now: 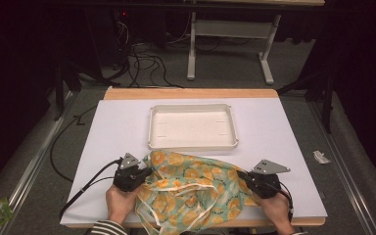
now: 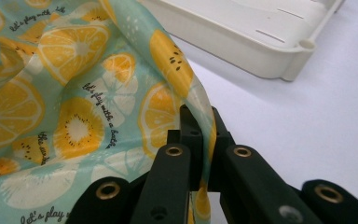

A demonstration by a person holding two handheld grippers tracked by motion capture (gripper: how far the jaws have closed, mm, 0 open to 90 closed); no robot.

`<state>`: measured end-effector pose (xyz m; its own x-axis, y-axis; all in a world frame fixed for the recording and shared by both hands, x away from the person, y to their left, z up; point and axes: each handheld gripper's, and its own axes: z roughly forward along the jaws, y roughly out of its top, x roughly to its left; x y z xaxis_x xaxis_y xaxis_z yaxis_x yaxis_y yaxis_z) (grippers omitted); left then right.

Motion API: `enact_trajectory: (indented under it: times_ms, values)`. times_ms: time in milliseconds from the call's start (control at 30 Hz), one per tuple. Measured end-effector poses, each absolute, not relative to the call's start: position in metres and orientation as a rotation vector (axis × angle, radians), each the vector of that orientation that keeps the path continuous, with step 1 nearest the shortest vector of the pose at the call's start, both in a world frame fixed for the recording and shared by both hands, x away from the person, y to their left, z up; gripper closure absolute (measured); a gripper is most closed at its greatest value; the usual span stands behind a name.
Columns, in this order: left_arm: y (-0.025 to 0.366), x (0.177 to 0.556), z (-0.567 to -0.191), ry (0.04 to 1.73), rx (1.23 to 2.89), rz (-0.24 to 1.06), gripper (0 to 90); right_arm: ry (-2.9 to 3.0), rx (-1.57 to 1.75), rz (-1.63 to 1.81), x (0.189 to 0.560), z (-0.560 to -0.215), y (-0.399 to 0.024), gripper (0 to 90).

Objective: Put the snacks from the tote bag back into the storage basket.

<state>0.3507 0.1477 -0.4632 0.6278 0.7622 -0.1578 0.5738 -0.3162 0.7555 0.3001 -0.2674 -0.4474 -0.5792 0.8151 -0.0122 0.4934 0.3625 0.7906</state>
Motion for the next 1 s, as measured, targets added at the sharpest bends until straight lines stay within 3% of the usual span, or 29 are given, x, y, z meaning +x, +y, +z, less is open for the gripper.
enact_trajectory:
  times_ms: [1000]
  values:
    - [0.118,0.349,-0.463,0.994,1.993,0.247,90.0,2.160,1.260,1.038,0.307,-0.454,-0.305,90.0]
